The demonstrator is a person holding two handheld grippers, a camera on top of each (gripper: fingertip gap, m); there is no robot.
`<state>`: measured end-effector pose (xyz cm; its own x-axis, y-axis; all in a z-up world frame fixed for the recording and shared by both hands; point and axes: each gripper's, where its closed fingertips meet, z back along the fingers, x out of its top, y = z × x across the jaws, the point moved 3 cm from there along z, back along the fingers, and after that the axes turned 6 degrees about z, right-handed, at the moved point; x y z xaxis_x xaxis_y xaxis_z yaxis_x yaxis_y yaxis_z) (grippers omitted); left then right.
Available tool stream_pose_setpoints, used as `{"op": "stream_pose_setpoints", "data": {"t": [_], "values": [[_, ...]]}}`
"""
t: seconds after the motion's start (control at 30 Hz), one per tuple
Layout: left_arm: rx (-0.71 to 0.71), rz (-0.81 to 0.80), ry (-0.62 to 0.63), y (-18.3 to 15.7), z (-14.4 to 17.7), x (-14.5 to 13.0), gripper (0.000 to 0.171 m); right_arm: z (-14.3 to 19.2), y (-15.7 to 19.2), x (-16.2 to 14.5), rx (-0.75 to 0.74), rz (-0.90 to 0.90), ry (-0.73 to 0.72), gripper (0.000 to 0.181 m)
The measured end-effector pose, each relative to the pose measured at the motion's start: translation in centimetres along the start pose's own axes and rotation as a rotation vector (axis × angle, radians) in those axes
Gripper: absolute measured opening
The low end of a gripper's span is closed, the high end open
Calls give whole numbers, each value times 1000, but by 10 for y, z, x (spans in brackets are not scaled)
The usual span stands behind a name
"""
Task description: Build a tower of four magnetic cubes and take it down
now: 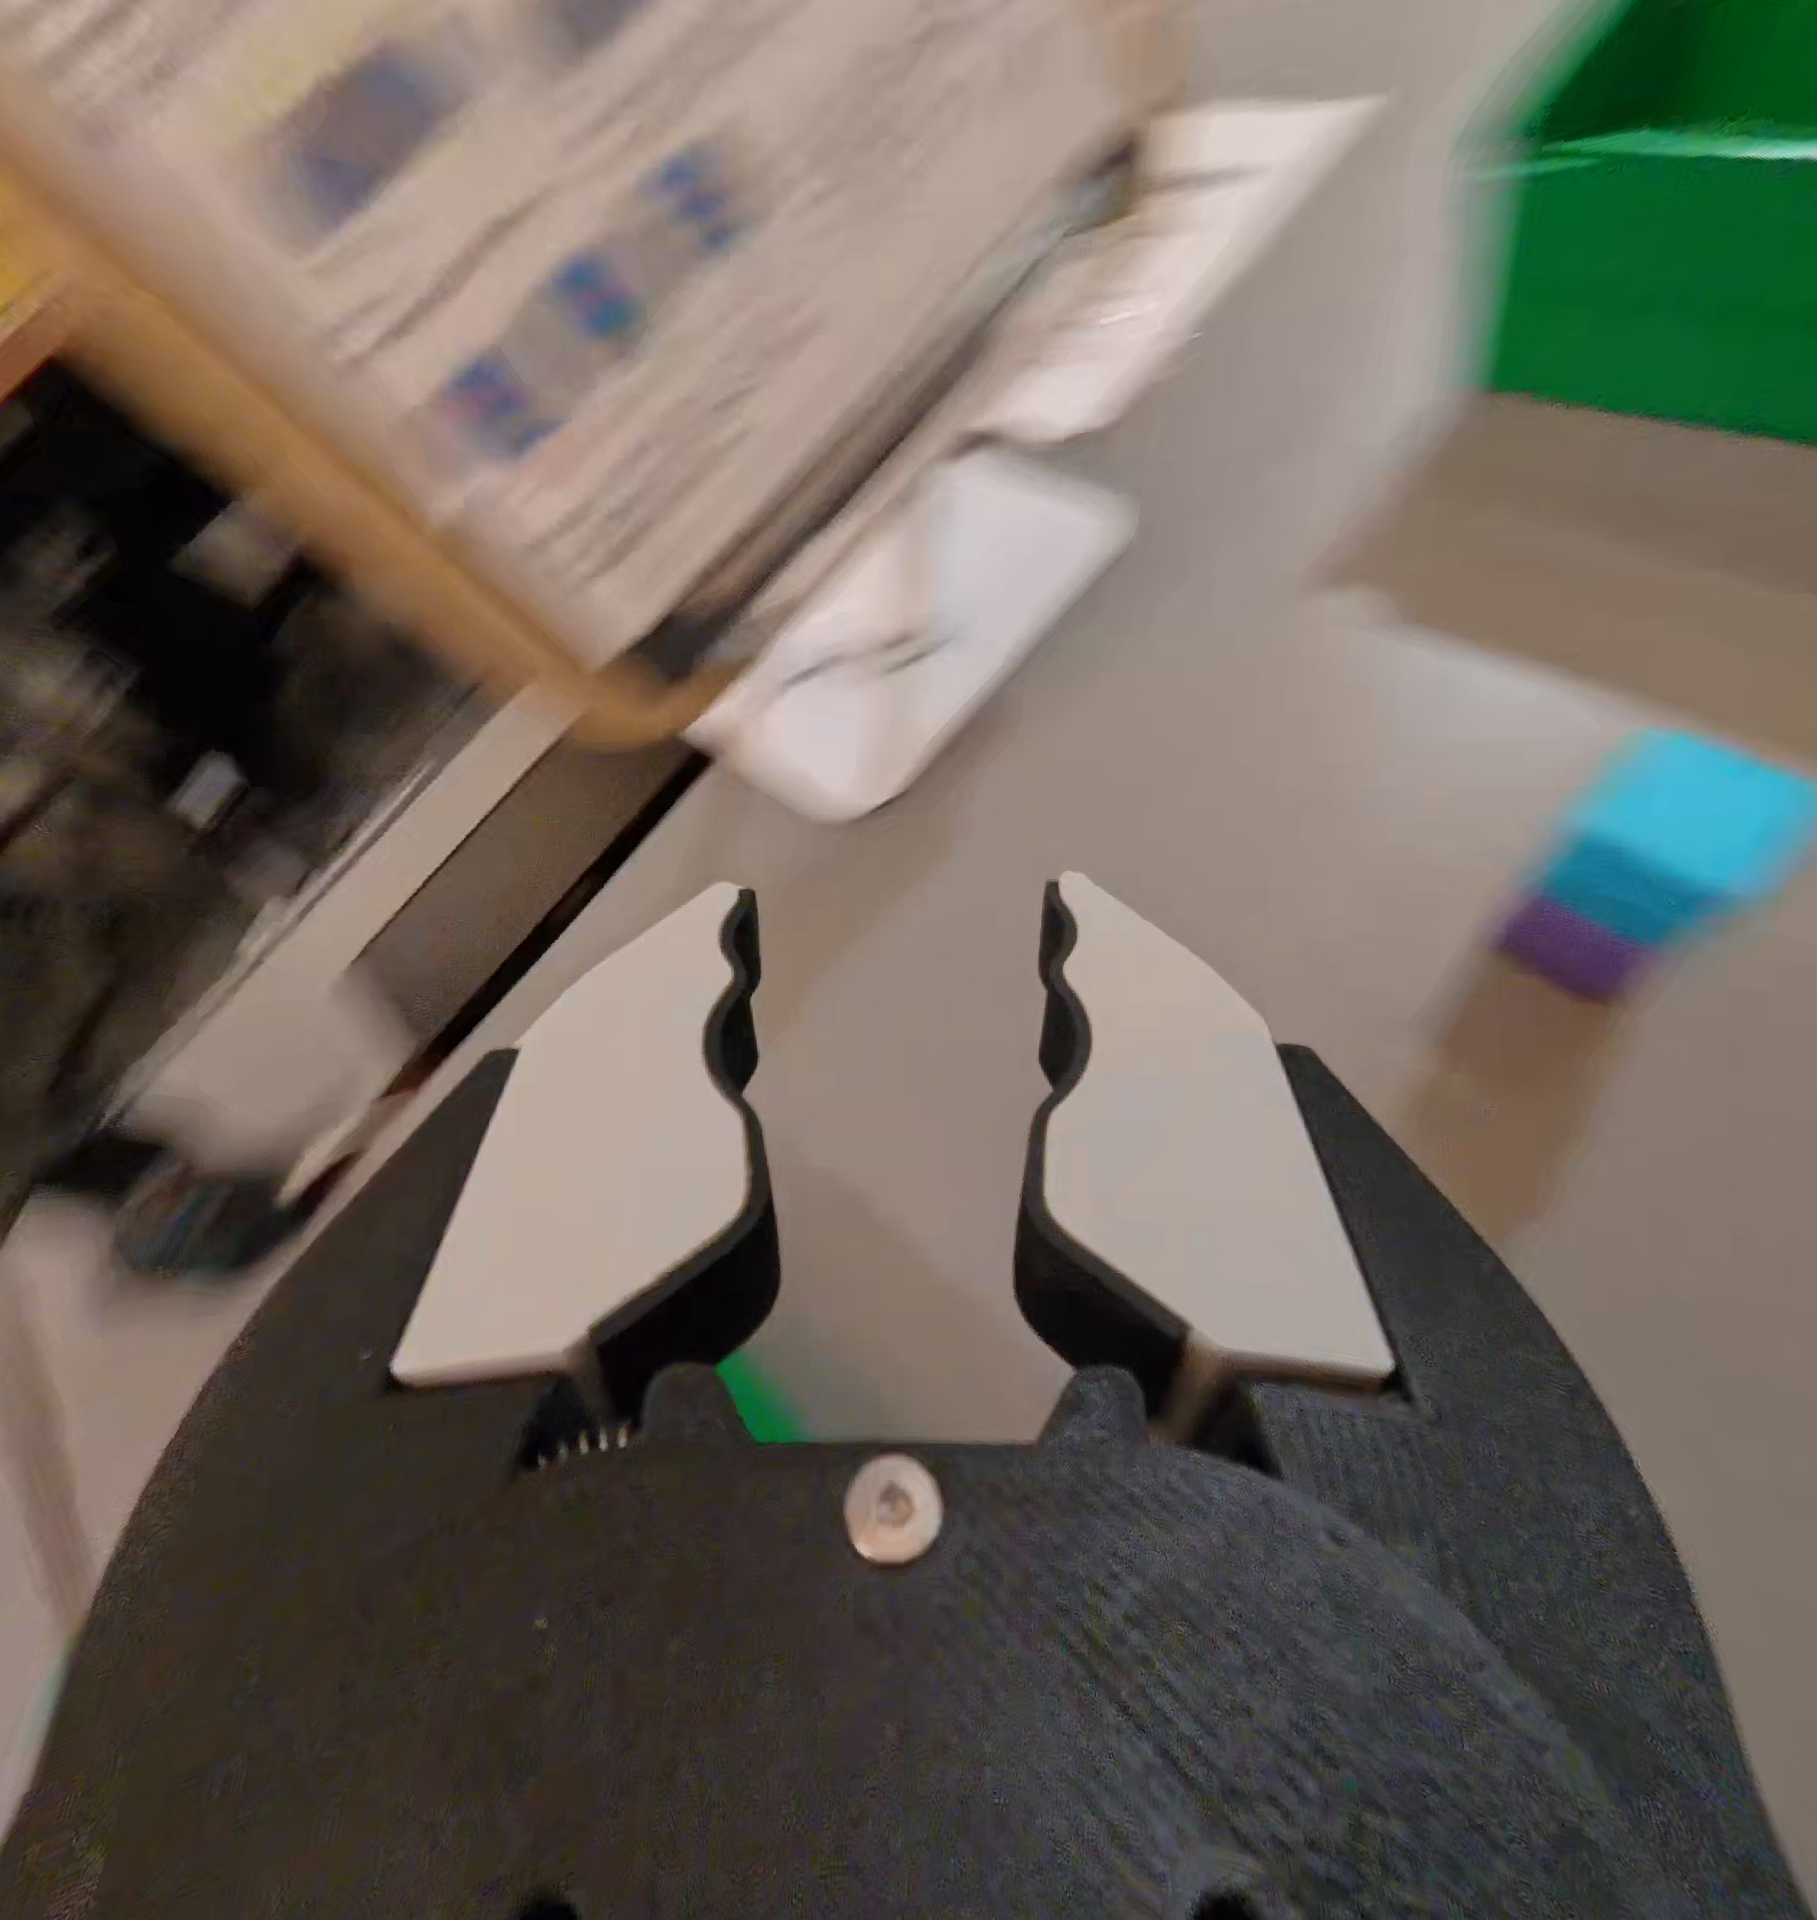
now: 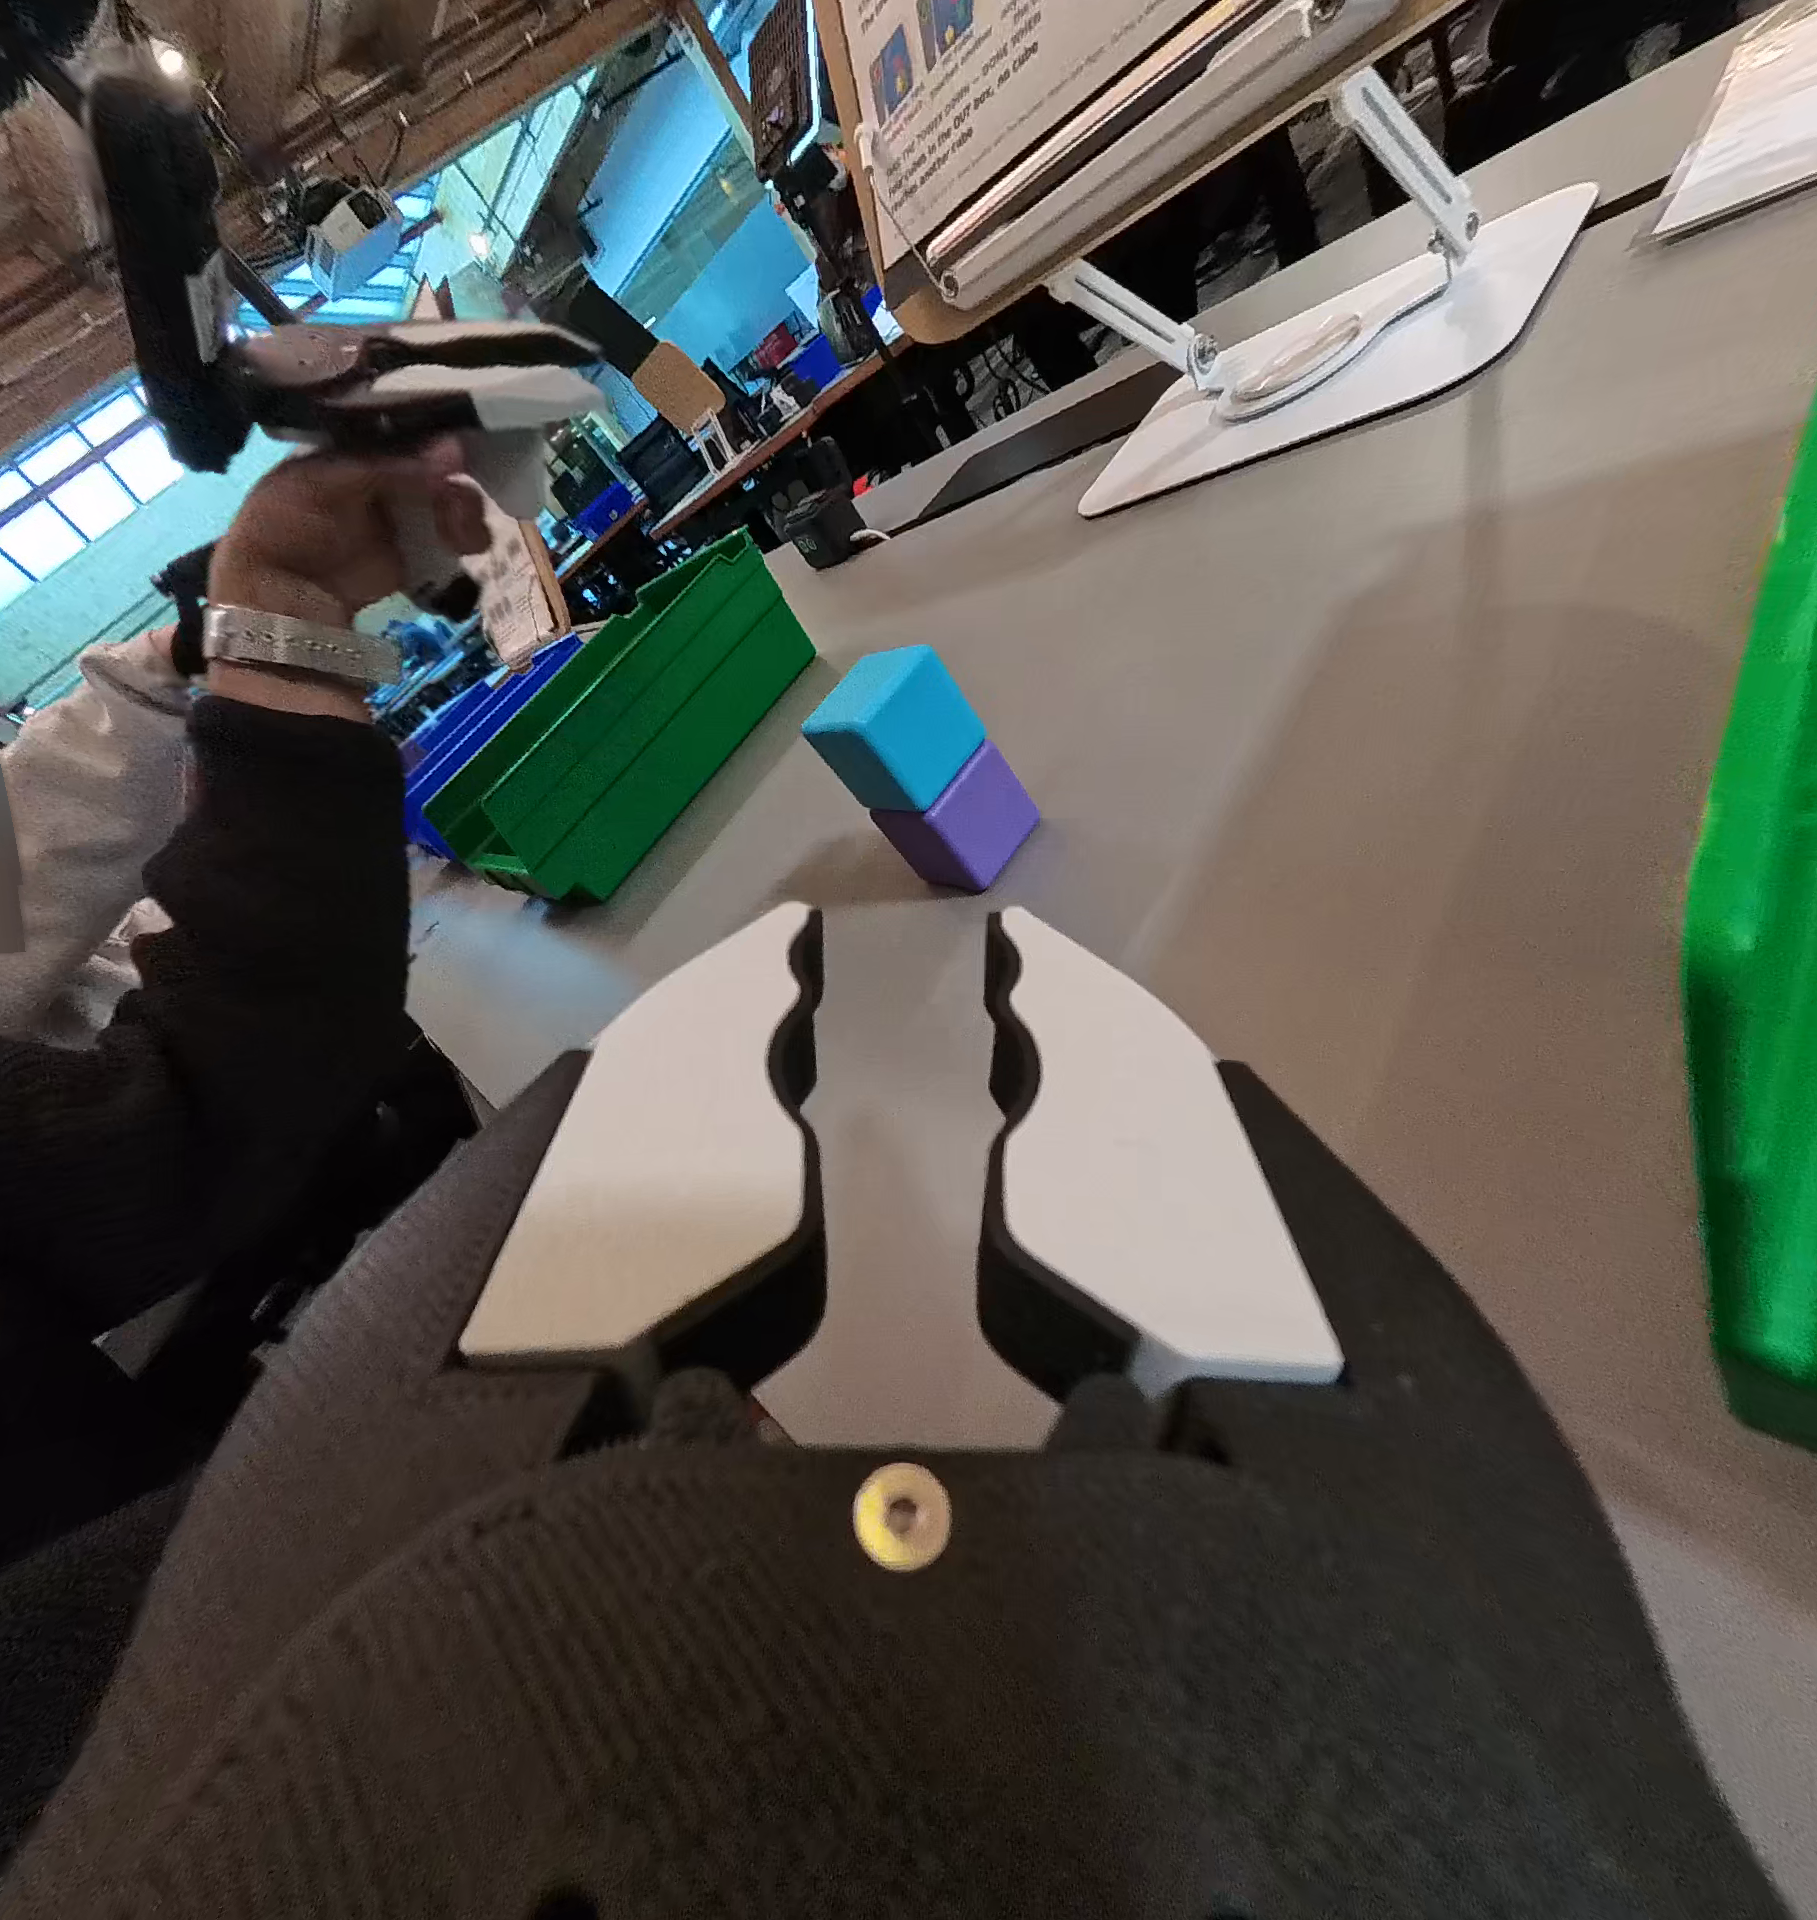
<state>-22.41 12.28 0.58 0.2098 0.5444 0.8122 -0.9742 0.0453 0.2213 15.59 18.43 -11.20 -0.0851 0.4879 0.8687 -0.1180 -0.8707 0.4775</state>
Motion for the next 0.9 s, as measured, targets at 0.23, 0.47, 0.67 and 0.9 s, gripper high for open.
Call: {"op": "stream_pose_setpoints", "data": {"t": [0.23, 0.47, 0.67, 0.9], "values": [[496, 596, 311, 141, 43, -140, 67, -1, -2, 0, 0, -21, 0, 30], [348, 820, 450, 133, -4, -207, 70, -6, -4, -1, -15, -14, 8, 30], [365, 732, 619, 122, -11, -224, 71, -7, -5, -2, -24, -11, 16, 30], [290, 753, 627, 115, -11, -231, 58, -5, -6, -1, -21, -21, 10, 30]]}}
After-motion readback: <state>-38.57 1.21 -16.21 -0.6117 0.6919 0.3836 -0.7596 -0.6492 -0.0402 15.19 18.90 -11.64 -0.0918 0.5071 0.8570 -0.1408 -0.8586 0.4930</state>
